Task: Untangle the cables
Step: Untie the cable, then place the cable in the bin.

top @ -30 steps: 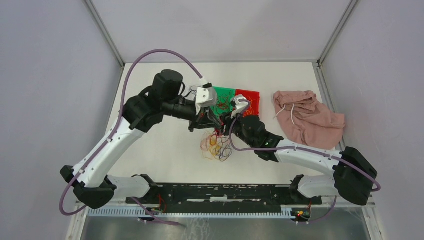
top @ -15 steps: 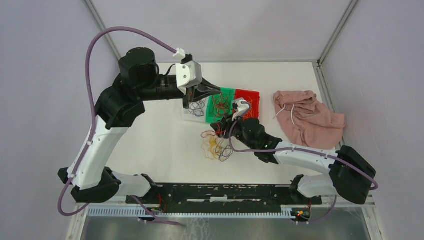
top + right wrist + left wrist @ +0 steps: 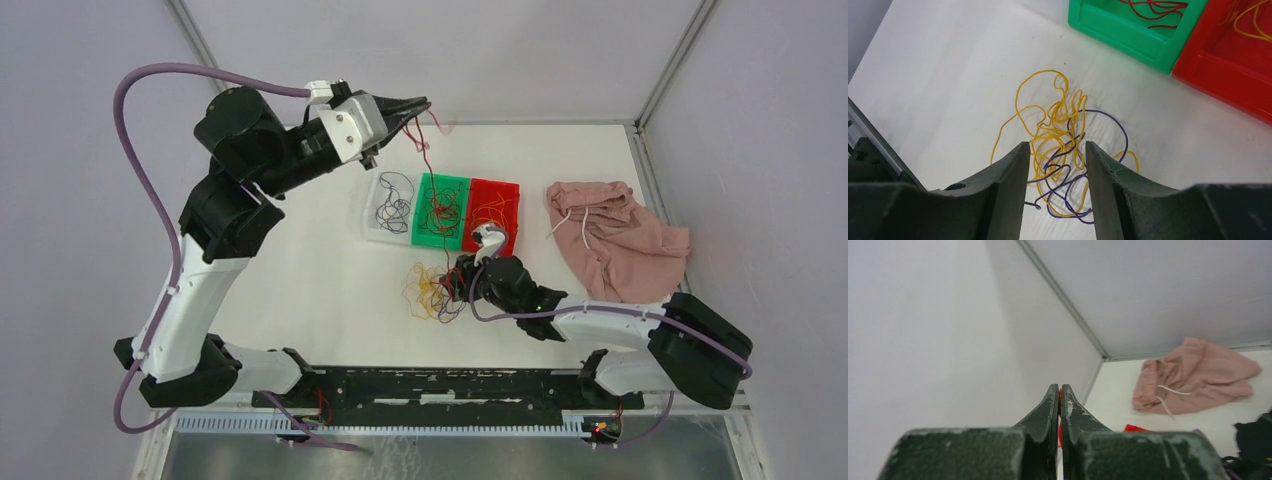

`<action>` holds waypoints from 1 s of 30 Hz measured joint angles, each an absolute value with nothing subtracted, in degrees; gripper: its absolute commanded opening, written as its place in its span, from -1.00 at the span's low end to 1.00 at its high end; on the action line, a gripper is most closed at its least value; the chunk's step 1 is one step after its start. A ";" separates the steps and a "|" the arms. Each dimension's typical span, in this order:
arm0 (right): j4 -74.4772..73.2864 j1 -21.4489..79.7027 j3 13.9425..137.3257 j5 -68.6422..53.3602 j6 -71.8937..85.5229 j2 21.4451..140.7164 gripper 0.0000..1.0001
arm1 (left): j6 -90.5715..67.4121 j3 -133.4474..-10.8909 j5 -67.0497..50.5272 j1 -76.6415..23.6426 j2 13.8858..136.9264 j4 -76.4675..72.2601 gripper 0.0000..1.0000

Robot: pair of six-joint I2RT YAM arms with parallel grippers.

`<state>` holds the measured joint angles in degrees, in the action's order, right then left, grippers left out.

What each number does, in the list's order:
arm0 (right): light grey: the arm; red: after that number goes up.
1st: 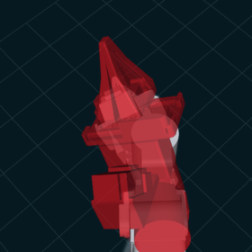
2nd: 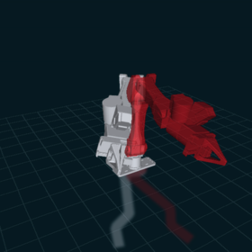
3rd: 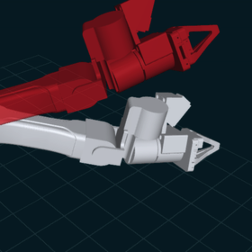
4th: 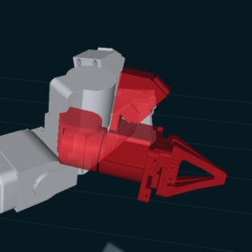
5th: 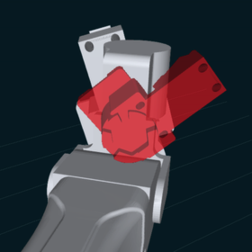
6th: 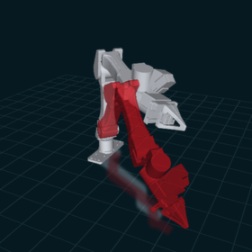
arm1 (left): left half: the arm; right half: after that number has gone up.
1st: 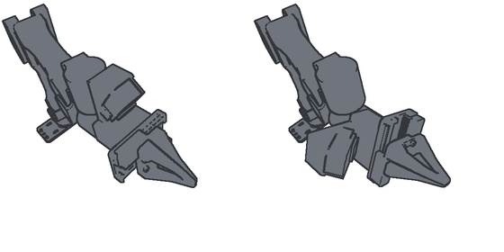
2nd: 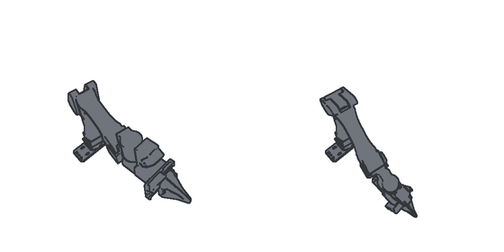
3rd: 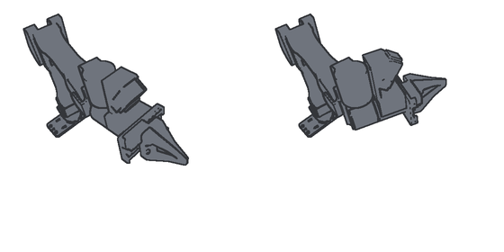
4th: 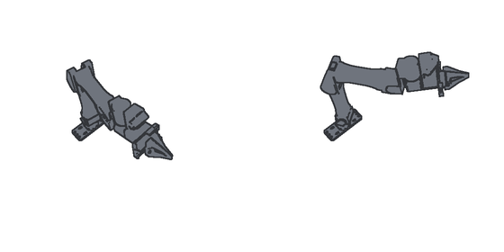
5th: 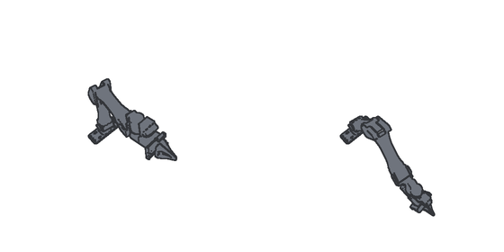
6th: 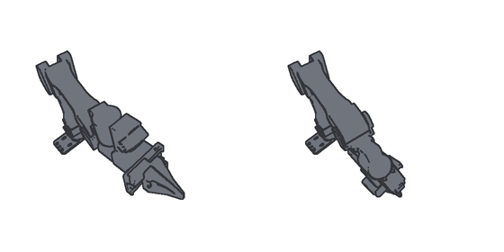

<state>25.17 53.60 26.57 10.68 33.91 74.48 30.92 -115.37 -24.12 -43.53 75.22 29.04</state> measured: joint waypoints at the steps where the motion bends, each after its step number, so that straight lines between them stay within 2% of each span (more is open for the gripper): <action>1: 25.19 53.60 26.22 10.76 34.20 74.02 0.13 | 31.81 -115.37 -22.79 -43.55 75.33 28.36 -0.94; 8: 25.36 53.60 22.94 12.23 34.37 65.52 0.34 | 39.48 -114.72 -8.73 -43.68 78.28 22.37 -0.94; 14: 18.72 53.60 21.96 15.88 33.52 51.35 0.83 | 42.98 -112.86 -4.32 -43.62 79.40 19.09 -0.94; 18: 12.71 53.56 25.12 18.76 34.28 44.60 0.88 | 42.94 -112.86 -5.15 -43.57 79.68 19.66 -0.94; 24: 3.99 53.54 38.09 21.56 36.27 47.66 0.86 | 42.30 -112.46 -8.12 -43.57 79.99 22.65 -0.94; 30: 1.56 53.01 40.97 23.00 39.05 50.17 0.85 | 41.32 -106.72 -10.57 -43.57 78.85 24.95 -0.94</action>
<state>1.56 53.01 40.97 23.00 39.05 50.17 41.32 -106.72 -10.57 -43.57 78.85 24.95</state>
